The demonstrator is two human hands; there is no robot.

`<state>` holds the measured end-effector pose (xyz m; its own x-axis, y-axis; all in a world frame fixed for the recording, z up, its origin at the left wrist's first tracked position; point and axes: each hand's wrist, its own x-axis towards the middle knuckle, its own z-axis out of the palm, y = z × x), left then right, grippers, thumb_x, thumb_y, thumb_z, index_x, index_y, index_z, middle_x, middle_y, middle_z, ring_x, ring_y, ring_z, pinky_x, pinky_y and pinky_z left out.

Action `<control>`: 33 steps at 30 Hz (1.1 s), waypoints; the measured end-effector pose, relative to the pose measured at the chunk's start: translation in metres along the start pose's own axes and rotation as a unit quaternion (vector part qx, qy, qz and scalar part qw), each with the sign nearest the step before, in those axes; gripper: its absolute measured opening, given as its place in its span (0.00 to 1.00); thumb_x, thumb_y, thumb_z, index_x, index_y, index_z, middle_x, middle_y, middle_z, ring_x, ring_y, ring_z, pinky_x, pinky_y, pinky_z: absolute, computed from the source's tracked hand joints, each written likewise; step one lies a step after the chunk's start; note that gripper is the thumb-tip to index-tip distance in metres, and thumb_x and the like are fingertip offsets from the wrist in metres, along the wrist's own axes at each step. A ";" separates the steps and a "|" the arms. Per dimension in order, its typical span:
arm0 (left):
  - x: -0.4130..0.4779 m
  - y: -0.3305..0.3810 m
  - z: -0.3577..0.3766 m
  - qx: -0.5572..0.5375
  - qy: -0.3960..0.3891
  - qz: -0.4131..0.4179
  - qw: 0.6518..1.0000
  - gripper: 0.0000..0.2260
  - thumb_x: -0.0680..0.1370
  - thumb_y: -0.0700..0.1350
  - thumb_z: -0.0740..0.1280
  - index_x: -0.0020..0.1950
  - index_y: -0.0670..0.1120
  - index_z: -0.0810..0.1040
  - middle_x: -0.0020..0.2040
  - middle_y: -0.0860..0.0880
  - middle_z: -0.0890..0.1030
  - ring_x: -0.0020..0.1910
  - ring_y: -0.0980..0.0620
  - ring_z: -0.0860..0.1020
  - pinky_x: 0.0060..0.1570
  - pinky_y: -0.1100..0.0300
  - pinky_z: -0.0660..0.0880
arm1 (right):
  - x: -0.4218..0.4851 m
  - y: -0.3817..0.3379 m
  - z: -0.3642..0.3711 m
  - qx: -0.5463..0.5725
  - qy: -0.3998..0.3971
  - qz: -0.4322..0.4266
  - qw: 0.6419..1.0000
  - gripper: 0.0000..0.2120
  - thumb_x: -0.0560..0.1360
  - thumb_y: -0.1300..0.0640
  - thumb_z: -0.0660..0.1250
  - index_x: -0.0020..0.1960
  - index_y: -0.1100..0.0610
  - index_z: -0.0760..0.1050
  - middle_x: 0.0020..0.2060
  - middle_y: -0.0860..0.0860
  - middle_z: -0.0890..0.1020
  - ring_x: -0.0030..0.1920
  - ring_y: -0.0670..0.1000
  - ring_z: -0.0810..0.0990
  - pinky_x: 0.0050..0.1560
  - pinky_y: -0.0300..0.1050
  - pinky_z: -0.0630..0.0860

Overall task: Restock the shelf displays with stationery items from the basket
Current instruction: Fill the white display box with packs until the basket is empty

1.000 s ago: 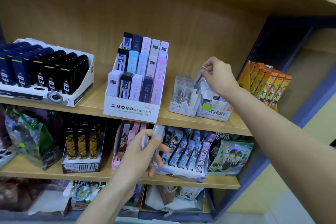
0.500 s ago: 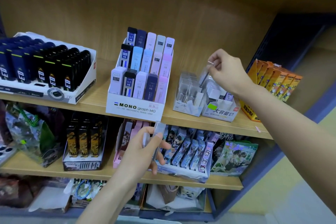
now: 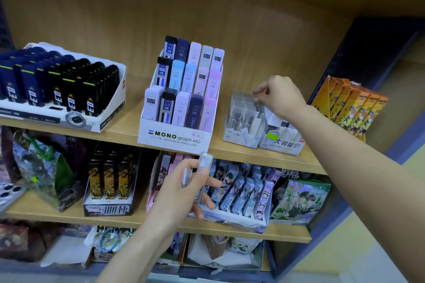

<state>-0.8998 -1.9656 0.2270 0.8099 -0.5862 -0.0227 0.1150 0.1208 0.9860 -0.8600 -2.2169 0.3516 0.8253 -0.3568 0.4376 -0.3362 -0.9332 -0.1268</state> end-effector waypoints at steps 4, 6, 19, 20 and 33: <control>0.000 -0.001 -0.003 0.037 0.010 0.007 0.999 0.10 0.79 0.48 0.62 0.51 0.41 0.72 0.43 0.52 0.85 0.25 0.53 0.76 0.19 0.65 0.65 | -0.021 -0.011 -0.006 0.035 0.103 -0.023 0.994 0.14 0.76 0.60 0.66 0.62 0.58 0.74 0.56 0.53 0.75 0.53 0.52 0.77 0.53 0.47 0.74; 0.000 -0.001 -0.004 0.044 0.014 0.018 0.999 0.09 0.79 0.48 0.63 0.50 0.41 0.72 0.43 0.51 0.85 0.25 0.53 0.76 0.19 0.66 0.63 | -0.046 -0.026 -0.013 0.095 0.152 -0.045 0.983 0.10 0.78 0.60 0.62 0.60 0.58 0.73 0.51 0.50 0.74 0.47 0.47 0.75 0.50 0.41 0.74; -0.007 0.002 0.001 0.045 0.013 0.100 0.994 0.12 0.73 0.52 0.65 0.50 0.46 0.74 0.35 0.49 0.82 0.19 0.54 0.68 0.19 0.66 0.59 | -0.157 -0.065 -0.013 0.393 -0.167 -0.009 0.904 0.05 0.77 0.60 0.66 0.45 0.51 0.75 0.38 0.50 0.81 0.39 0.49 0.83 0.42 0.44 0.82; -0.006 0.001 0.000 0.046 0.020 0.092 0.995 0.13 0.75 0.52 0.64 0.51 0.44 0.72 0.29 0.49 0.79 0.18 0.55 0.64 0.18 0.66 0.58 | -0.151 -0.060 -0.019 0.383 -0.132 -0.005 0.914 0.04 0.77 0.60 0.66 0.46 0.51 0.75 0.38 0.50 0.81 0.39 0.49 0.83 0.42 0.46 0.82; -0.001 -0.002 -0.002 0.050 0.021 0.086 0.995 0.12 0.82 0.49 0.55 0.46 0.41 0.68 0.22 0.52 0.67 0.21 0.55 0.60 0.22 0.62 0.57 | -0.038 0.001 -0.018 0.116 0.128 0.008 0.985 0.06 0.78 0.58 0.64 0.53 0.57 0.75 0.44 0.51 0.77 0.44 0.51 0.76 0.48 0.48 0.75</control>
<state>-0.9001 -1.9635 0.2248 0.8365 -0.5289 0.1430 -0.0839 0.1342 0.9874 -0.8996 -2.2032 0.3507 0.6696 -0.3763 0.6403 -0.2109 -0.9230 -0.3218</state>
